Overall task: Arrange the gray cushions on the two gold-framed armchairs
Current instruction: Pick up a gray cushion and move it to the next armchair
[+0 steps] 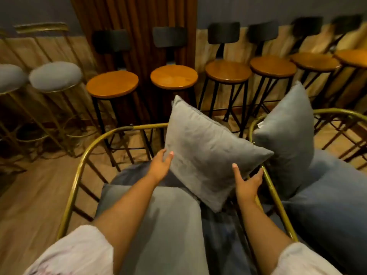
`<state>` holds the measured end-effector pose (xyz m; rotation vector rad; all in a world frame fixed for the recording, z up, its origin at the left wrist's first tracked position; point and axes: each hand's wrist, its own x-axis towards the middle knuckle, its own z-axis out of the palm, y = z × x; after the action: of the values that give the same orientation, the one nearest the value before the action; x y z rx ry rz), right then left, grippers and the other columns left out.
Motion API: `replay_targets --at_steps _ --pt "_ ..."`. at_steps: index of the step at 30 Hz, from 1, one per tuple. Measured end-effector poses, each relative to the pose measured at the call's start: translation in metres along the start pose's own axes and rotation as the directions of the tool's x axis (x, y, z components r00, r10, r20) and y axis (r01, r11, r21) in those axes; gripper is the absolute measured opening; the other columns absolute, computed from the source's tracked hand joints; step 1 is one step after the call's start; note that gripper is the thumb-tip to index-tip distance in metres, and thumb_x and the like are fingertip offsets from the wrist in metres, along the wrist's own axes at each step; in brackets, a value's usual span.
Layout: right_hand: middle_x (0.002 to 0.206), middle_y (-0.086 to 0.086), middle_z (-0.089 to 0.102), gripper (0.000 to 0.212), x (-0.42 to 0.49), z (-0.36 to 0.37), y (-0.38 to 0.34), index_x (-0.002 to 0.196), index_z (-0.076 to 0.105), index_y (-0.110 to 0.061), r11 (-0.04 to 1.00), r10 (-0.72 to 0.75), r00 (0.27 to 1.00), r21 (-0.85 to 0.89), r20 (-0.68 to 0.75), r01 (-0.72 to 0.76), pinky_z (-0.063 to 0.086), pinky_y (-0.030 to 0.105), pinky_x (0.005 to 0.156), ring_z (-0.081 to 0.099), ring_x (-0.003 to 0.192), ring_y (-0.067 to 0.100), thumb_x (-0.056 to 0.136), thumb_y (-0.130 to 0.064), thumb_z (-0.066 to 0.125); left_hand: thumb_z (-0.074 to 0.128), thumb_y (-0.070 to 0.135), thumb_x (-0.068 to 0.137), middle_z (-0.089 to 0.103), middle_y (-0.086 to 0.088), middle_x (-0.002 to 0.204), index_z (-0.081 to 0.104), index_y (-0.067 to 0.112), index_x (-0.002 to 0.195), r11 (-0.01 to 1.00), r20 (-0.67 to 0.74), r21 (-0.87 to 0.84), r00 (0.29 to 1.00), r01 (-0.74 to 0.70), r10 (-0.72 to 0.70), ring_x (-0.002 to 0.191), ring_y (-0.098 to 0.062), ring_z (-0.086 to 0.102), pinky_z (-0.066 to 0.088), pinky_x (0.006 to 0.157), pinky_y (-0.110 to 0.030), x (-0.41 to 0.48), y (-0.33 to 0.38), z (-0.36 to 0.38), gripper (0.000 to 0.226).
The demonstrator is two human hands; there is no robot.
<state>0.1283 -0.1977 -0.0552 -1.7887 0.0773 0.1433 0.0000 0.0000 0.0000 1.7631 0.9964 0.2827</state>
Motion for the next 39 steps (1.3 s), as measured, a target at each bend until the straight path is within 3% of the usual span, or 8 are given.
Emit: replay_targets --at_steps 7,13,18,21,25,31,36,39 --pt "0.159 0.008 0.016 0.116 0.034 0.044 -0.001 0.151 0.004 -0.019 0.973 0.149 0.977 0.199 -0.151 -0.118 0.023 0.04 0.115 0.022 0.144 0.028 0.067 -0.039 0.081 0.042 0.035 0.097 0.037 -0.015 0.152 0.031 0.009 0.147 0.999 0.0 -0.001 0.999 -0.037 0.037 0.139 -0.029 0.036 0.03 0.113 -0.039 0.089 0.0 -0.026 0.057" --pt "0.159 0.008 0.014 0.122 0.061 0.067 0.026 0.15 -0.003 -0.021 0.971 0.177 0.948 0.204 -0.266 -0.124 0.02 0.042 0.117 0.021 0.144 0.029 0.063 -0.043 0.081 0.042 0.047 0.094 0.029 -0.012 0.156 0.024 0.017 0.15 0.999 0.062 0.037 0.998 0.026 -0.028 0.142 -0.032 0.031 0.028 0.112 -0.041 0.178 -0.006 -0.029 0.066" --pt "0.158 0.008 0.017 0.123 0.076 0.08 0.043 0.149 -0.002 -0.025 0.973 0.16 0.935 0.208 -0.318 -0.095 0.022 0.045 0.115 0.024 0.143 0.031 0.06 -0.054 0.076 0.053 0.043 0.09 0.023 -0.01 0.158 0.016 0.031 0.151 0.978 0.178 -0.199 0.979 -0.063 0.099 0.143 -0.031 0.028 0.029 0.112 -0.042 0.226 -0.007 -0.01 0.072" --pt "0.158 0.007 0.019 0.128 0.078 0.083 0.051 0.149 0.0 -0.026 0.974 0.119 0.929 0.223 -0.351 -0.041 0.023 0.045 0.117 0.024 0.143 0.029 0.049 -0.064 0.071 0.055 0.045 0.088 0.024 -0.005 0.157 0.014 0.03 0.151 0.97 0.222 -0.216 0.962 -0.109 0.158 0.143 -0.027 0.027 0.027 0.113 -0.041 0.247 -0.006 0.004 0.076" --pt "0.158 0.005 0.017 0.119 0.078 0.081 0.064 0.149 0.0 -0.025 0.979 0.06 0.947 0.201 -0.317 0.006 0.02 0.038 0.116 0.022 0.144 0.026 0.058 -0.053 0.071 0.055 0.05 0.086 0.031 -0.004 0.154 0.02 0.028 0.149 0.97 0.227 -0.215 0.961 -0.109 0.159 0.14 -0.028 0.032 0.028 0.112 -0.041 0.262 -0.015 0.014 0.075" --pt "0.159 0.002 0.014 0.115 0.068 0.071 0.068 0.149 -0.004 -0.031 0.982 0.085 0.981 0.182 -0.172 -0.053 0.022 0.043 0.114 0.02 0.144 0.028 0.065 -0.047 0.073 0.064 0.04 0.083 0.03 -0.005 0.154 0.016 0.027 0.15 0.973 0.188 -0.189 0.968 -0.131 0.167 0.14 -0.029 0.032 0.03 0.111 -0.042 0.247 -0.021 0.013 0.083" --pt "0.158 0.003 0.021 0.099 0.051 0.061 0.037 0.15 0.004 -0.026 0.974 0.044 0.975 0.224 -0.217 0.006 0.023 0.028 0.106 0.024 0.143 0.024 0.078 -0.031 0.071 0.068 0.036 0.081 0.032 -0.003 0.153 0.016 0.028 0.149 0.939 0.176 -0.217 0.936 -0.266 0.305 0.138 -0.025 0.035 0.031 0.109 -0.037 0.222 0.009 -0.01 0.086" --pt "0.156 0.004 0.026 0.102 0.039 0.053 0.008 0.15 0.01 -0.026 0.966 0.034 0.973 0.258 -0.228 0.026 0.025 0.036 0.114 0.028 0.142 0.024 0.072 -0.041 0.074 0.069 0.034 0.081 0.034 -0.003 0.152 0.018 0.025 0.148 0.915 0.194 -0.212 0.903 -0.343 0.383 0.137 -0.024 0.037 0.033 0.11 -0.037 0.203 0.042 -0.036 0.085"
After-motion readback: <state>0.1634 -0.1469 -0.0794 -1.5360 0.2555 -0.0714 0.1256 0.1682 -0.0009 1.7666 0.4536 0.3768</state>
